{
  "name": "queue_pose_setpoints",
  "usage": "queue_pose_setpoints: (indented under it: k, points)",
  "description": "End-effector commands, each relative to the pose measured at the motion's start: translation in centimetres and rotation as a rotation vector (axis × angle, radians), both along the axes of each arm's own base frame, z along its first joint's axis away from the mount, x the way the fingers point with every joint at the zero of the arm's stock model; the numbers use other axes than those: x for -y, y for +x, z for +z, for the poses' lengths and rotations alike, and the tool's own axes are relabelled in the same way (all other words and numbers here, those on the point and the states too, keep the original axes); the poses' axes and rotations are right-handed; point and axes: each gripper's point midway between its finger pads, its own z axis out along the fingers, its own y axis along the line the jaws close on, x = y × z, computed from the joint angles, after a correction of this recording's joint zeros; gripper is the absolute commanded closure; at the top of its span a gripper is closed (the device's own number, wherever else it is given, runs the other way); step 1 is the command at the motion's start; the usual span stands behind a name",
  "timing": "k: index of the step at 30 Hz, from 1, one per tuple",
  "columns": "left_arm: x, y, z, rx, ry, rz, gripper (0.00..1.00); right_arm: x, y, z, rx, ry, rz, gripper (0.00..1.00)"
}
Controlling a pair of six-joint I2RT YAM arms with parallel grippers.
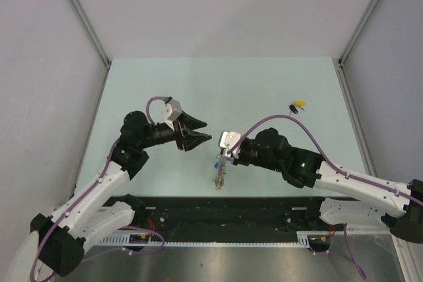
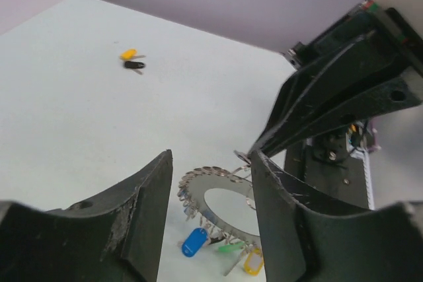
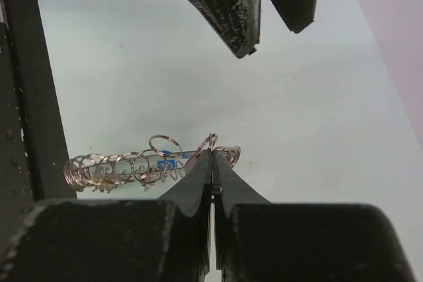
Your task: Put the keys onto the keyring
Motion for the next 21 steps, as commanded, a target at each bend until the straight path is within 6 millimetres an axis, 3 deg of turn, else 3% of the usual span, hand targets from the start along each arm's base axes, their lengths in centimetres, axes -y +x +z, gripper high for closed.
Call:
queue_pose_setpoints:
  k: [1,6,15,21]
  points:
    - [0.9,-2.5,-0.3,0.095,0.107,-0.251,0.43,0.2,0.3,4.1,0.073,0.069,0.008,1.0]
    - [1.3,-3.0,-1.1,0.149,0.167,-0.368,0.39,0.2,-0.2,4.2,0.067,0.057,0.039,1.0]
    - [2.8,-3.4,-3.6,0.137,0.255,-0.515,0.46,-0.1,-1.2,4.4,0.051,0.052,0.095,1.0]
    - [3.8,-4.2,-3.8,0.129,0.274,-0.58,0.53,-0.5,-1.7,4.4,0.042,0.045,0.121,1.0]
